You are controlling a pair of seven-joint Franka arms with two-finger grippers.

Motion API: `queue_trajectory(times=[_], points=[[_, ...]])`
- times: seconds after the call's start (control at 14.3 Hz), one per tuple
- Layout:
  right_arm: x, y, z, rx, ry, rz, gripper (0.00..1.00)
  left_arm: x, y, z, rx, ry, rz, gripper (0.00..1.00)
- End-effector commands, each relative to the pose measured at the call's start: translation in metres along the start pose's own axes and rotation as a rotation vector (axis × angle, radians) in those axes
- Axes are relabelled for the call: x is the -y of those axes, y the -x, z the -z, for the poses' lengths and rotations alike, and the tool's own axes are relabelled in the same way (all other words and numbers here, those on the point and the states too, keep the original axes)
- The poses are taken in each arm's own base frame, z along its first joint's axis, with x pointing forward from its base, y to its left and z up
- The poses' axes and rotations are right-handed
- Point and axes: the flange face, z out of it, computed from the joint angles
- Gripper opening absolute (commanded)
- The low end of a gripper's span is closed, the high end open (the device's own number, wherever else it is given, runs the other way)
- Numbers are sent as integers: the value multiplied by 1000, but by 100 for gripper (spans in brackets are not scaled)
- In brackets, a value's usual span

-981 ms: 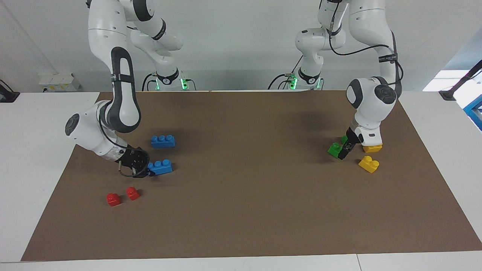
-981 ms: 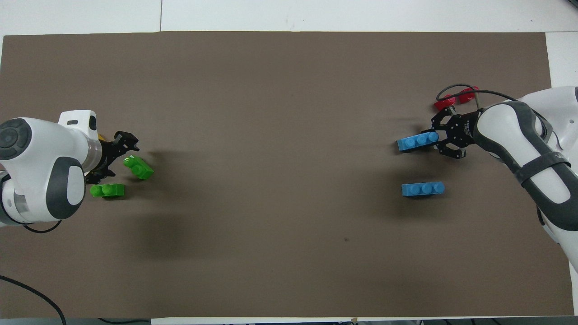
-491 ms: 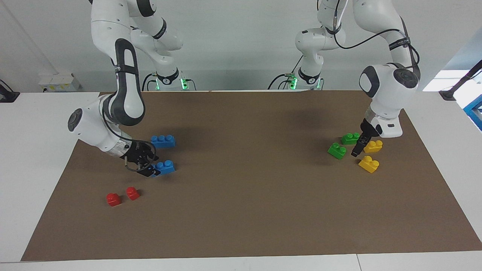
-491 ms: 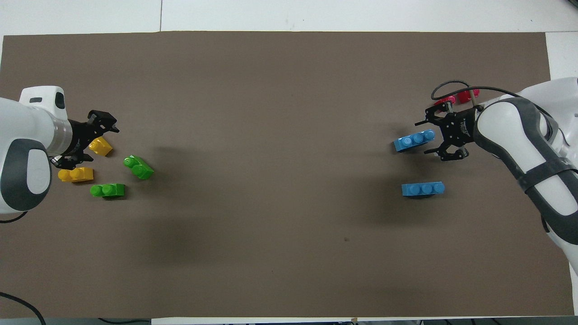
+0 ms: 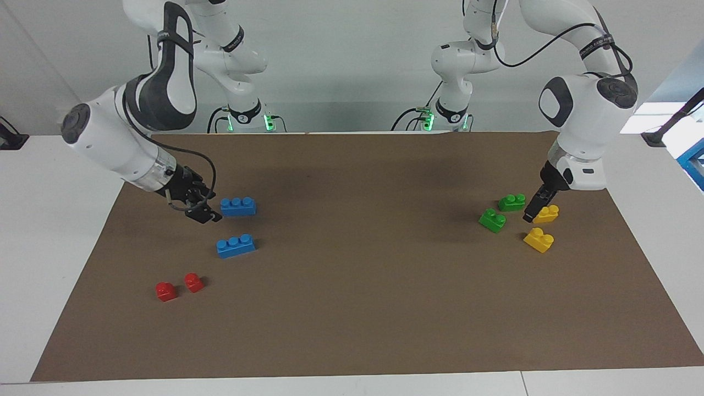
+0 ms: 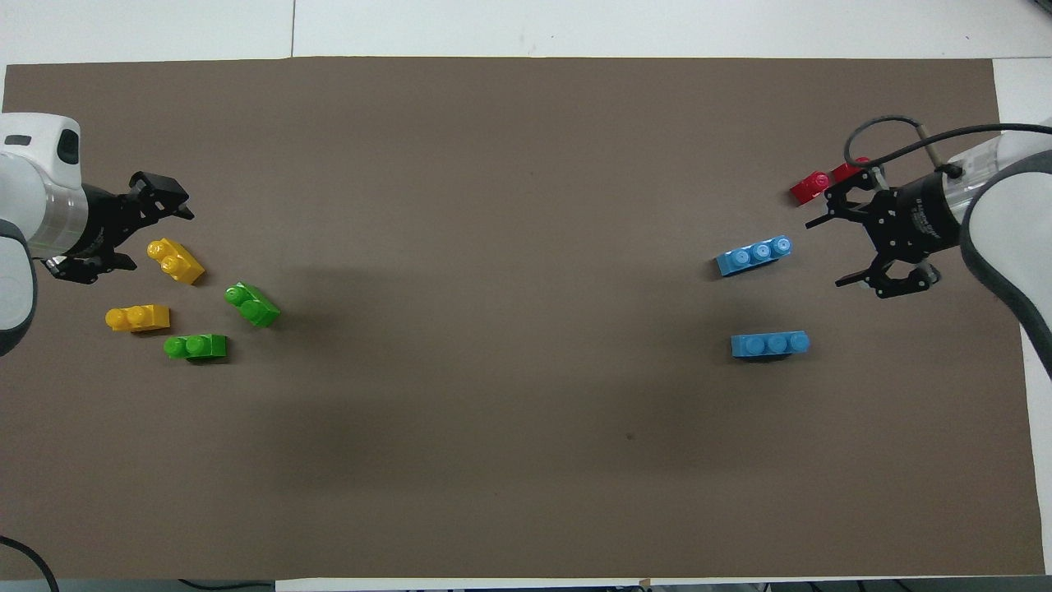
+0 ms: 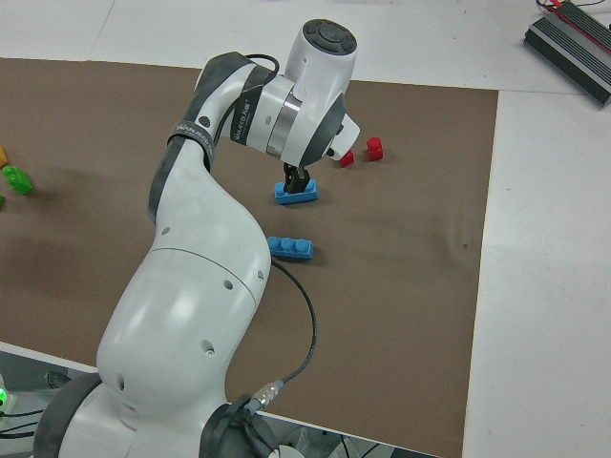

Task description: Remove green block with left arm and hold with right

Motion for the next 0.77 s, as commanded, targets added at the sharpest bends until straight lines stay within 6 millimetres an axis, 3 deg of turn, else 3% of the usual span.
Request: queue_trajectory(times=[0.0, 0.14, 0.42, 0.7], points=[[-13, 27, 52, -101, 21, 134, 83, 3, 11, 34, -5, -8, -64, 100], [-25, 49, 83, -168, 29, 315, 84, 5, 21, 58, -8, -8, -136, 100], [-56, 54, 136, -288, 71, 737, 92, 15, 36, 99, 13, -24, -357, 100], [-91, 83, 165, -273, 137, 939, 97, 13, 44, 112, 109, -59, -517, 100]])
